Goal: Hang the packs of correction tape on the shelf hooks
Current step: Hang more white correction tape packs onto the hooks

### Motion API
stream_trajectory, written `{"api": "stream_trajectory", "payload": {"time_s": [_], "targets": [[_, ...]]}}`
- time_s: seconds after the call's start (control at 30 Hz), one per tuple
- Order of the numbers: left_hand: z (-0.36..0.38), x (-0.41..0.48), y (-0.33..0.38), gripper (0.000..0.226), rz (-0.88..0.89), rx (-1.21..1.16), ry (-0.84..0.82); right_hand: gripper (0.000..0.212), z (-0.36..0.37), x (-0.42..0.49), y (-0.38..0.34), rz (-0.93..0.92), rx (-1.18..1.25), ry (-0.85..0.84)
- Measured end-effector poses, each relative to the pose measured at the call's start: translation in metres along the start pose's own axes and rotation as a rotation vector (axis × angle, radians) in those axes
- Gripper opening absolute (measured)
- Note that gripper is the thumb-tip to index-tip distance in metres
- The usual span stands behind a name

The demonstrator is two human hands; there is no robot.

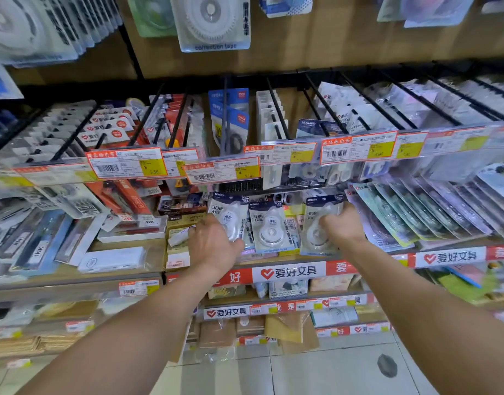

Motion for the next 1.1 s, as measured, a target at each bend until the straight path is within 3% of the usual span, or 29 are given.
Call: {"api": "stream_trajectory", "payload": {"time_s": [0.03, 0.17, 0.23, 0.33, 0.53, 0.7, 0.93, 1.03, 1.1], "targets": [[-0.003, -0.006, -0.002, 0.064, 0.012, -0.022, 0.015, 0.016, -0.004, -0.004, 0.000, -0.004, 0.029, -0.015], [-0.005, -0.027, -0.011, 0.080, 0.049, -0.076, 0.026, 0.030, -0.017, -0.019, 0.012, 0.110, 0.149, -0.099], [-0.004, -0.036, -0.015, 0.084, 0.050, -0.118, 0.020, 0.023, -0.019, -0.025, 0.021, 0.151, 0.190, -0.151], [-0.006, -0.056, -0.016, 0.081, 0.104, -0.167, 0.036, 0.012, -0.020, -0.041, 0.024, 0.134, 0.234, -0.196], [-0.022, -0.098, -0.009, 0.075, 0.139, -0.249, 0.097, 0.011, -0.015, -0.079, 0.008, 0.072, 0.299, -0.308], [-0.047, -0.133, -0.014, 0.086, 0.106, -0.320, 0.130, 0.047, -0.018, -0.106, -0.023, -0.043, 0.369, -0.387], [-0.085, -0.158, -0.022, 0.087, 0.156, -0.374, 0.180, 0.018, -0.033, -0.140, -0.088, -0.263, 0.457, -0.501], [-0.092, -0.163, -0.027, 0.091, 0.220, -0.335, 0.301, 0.025, -0.036, -0.151, -0.113, -0.273, 0.500, -0.508], [-0.098, -0.168, -0.029, 0.094, 0.203, -0.360, 0.366, 0.007, -0.038, -0.155, -0.126, -0.255, 0.519, -0.479]]}}
Point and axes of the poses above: each hand's wrist, its own x-axis towards the middle knuckle, its own z-axis out of the palm, y = z × x, the point moved 4 cm from there along x, towards the middle knuckle, and after that the axes turned 1 degree about x, right-handed, at the moved point
